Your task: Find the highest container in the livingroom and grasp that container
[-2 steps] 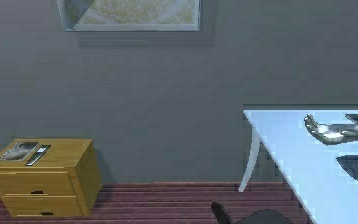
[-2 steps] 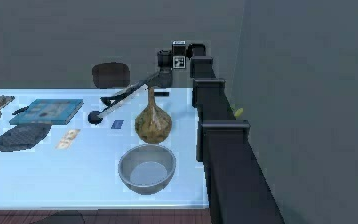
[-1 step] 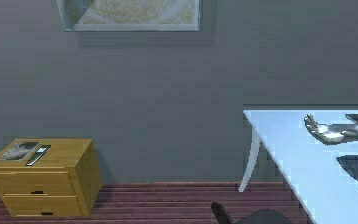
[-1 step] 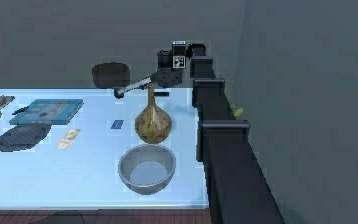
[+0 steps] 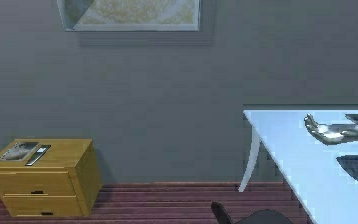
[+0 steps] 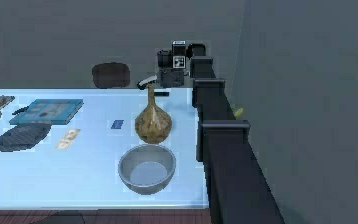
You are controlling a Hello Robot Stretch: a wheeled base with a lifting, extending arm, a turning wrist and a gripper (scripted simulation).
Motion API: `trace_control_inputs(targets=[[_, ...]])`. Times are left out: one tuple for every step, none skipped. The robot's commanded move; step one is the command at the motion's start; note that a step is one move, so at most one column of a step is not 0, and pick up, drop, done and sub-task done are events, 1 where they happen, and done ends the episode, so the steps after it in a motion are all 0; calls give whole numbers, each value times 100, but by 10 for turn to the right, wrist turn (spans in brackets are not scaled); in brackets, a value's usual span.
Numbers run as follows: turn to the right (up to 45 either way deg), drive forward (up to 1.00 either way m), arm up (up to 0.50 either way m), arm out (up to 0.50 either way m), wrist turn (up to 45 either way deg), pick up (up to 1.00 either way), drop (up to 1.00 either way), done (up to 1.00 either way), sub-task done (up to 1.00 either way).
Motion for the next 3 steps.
trace_control_inputs(targets=[[0,0,-24,0,0,0,0,0,0],[0,0,0,0,0,100,0,0,0],[0,0,10,0,0,0,0,0,0]])
